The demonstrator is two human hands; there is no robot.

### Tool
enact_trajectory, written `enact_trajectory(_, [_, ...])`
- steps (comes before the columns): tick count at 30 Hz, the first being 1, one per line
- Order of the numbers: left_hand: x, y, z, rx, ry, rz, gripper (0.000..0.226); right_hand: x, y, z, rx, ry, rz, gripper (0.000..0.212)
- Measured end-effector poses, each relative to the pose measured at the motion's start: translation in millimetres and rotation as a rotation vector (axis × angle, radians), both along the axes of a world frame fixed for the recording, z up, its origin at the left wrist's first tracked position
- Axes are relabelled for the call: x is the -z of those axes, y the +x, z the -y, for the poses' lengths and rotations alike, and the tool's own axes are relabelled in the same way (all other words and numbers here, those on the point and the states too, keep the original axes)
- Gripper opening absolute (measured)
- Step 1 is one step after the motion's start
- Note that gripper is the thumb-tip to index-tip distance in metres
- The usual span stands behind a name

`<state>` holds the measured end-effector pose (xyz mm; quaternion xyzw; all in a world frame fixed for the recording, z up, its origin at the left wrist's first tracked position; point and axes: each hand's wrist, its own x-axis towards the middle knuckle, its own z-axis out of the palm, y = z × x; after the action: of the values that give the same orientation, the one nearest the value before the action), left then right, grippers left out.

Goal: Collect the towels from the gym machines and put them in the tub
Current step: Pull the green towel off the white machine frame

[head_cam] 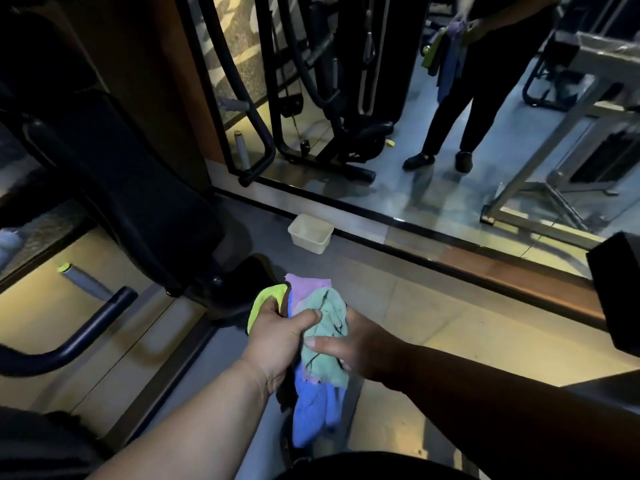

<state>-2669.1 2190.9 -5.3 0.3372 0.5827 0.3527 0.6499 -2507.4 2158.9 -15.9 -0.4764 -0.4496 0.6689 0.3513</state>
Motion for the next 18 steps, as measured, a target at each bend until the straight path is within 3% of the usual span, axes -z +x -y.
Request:
enact_trajectory(3, [9.5, 2.5, -55.4, 0.029, 0.001, -0.028, 0.037, 1.7, 1.1, -47.5, 0.014, 0.018, 0.005, 0.035])
enact_trajectory(6, [14.8, 9.0, -105.0, 0.046, 0.003, -0.049, 0.049, 8.6, 4.7, -90.6, 0.117, 0.009, 0.013, 0.05])
enact_trajectory(9, [19.8, 13.8, -147.1, 0.067, 0.01, -0.05, 0.081, 14.3, 10.5, -124.0, 0.149, -0.001, 0.018, 0.065])
enact_trajectory(10, [20.7, 15.5, -158.4, 0.076, 0.015, -0.051, 0.079, 13.8, 12.5, -132.7, 0.155, 0.0, 0.014, 0.063])
enact_trajectory(13, [26.4, 22.6, -187.4, 0.088, -0.007, -0.043, 0.04, 21.0, 21.7, -155.9, 0.196, -0.01, -0.026, 0.057])
enact_trajectory(18, [41.5, 35.3, -228.6, 0.098, -0.039, 0.014, 0.039, 38.8, 40.5, -197.9, 0.174, -0.006, -0.101, 0.059])
